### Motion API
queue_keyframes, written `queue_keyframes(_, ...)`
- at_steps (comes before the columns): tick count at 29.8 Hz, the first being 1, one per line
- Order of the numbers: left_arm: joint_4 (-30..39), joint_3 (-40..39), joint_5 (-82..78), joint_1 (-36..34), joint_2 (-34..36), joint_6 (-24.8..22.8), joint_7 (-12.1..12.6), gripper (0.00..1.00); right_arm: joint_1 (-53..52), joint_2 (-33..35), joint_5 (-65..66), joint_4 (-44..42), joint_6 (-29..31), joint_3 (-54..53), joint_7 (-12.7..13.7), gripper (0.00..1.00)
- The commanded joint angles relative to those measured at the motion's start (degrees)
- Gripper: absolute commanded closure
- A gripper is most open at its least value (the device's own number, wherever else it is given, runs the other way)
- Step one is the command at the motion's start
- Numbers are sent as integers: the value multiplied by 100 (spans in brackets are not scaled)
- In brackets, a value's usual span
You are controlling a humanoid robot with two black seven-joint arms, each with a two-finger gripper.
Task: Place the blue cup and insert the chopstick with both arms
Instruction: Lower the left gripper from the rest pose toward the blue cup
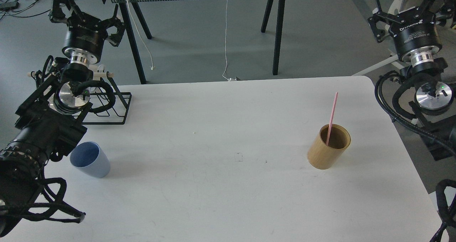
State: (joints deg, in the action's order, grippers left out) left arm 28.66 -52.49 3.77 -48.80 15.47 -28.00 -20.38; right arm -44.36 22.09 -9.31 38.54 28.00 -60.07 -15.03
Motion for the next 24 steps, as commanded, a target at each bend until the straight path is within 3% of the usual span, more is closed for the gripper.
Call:
queue_keyframes(1, 8, 11, -17, -7, -27, 0, -19, 0, 15, 32, -1, 4, 0, 4, 0, 1)
queue_keyframes(10, 166, 37, -52, -121, 157, 0, 165, 0, 24, 102, -1, 4, 0, -48, -8, 1)
queue_keyframes(15, 1193, 695, -105, -104, 1333, 0, 517, 0, 50, 120, -1, 4, 0, -39, -17, 1)
queue_keyframes(24, 3100, 1531, -1615, 36, 3469, 0, 544, 0, 111, 129, -1, 4, 0, -22, -26, 1)
